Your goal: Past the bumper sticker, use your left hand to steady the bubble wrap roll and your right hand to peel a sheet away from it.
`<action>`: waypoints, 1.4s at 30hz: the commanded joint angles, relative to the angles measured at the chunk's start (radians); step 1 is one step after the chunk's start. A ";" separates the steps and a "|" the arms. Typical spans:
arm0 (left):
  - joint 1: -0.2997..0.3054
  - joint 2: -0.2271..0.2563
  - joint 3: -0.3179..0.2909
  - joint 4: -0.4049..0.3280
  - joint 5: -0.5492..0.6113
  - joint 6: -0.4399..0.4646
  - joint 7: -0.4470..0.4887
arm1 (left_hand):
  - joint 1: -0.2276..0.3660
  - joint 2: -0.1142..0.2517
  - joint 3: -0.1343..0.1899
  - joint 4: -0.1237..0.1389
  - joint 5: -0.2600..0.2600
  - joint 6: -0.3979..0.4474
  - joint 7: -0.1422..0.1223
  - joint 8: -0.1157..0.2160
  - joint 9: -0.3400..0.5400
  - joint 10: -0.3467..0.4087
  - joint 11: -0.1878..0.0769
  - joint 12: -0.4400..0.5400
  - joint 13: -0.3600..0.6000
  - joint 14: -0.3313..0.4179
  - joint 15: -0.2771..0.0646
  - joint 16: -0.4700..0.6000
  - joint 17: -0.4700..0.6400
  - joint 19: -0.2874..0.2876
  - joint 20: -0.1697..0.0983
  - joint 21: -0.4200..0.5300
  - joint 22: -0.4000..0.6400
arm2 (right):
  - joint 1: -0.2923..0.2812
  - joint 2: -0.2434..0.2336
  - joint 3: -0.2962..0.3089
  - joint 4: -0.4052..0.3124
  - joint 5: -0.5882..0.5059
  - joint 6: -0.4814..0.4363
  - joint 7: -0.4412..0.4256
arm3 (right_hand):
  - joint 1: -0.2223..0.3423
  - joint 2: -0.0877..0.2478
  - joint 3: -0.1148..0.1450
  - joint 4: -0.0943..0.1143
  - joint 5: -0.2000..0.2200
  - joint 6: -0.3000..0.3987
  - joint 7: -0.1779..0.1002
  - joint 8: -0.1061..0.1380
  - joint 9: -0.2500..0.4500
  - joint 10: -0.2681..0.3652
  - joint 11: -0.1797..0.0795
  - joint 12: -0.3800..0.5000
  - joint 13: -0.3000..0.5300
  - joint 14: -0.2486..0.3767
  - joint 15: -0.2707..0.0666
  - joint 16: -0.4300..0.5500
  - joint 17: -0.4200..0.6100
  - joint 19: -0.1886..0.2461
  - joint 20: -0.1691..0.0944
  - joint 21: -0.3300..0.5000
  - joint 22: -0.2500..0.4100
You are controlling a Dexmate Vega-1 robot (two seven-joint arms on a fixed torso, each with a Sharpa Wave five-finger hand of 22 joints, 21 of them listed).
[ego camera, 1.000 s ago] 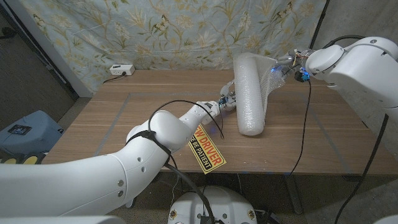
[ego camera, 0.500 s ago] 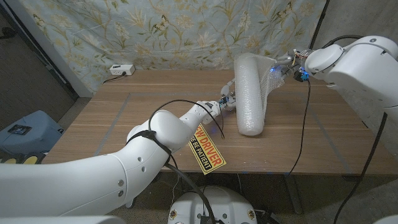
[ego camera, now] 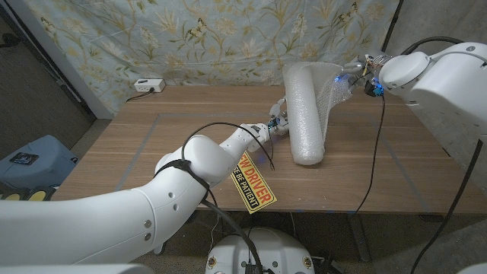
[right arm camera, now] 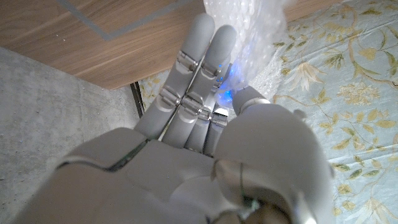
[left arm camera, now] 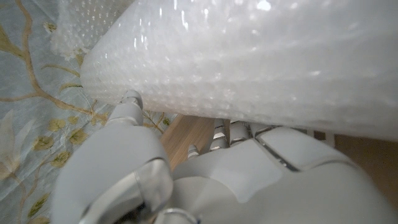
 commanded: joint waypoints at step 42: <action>0.006 0.007 -0.051 0.000 0.008 -0.007 -0.022 | -0.019 0.025 -0.006 0.003 -0.004 -0.058 -0.007 0.004 0.001 -0.037 -0.003 0.000 -0.002 -0.013 0.004 0.006 0.001 -0.002 0.002 -0.006 0.002 | -0.012 -0.108 0.089 0.008 0.207 0.000 -0.146 | 0.019 0.004 0.002 -0.001 0.008 0.018 0.020 -0.018 0.018 0.005 -0.002 0.002 0.009 0.013 0.001 -0.016 0.012 -0.017 -0.004 0.036 -0.003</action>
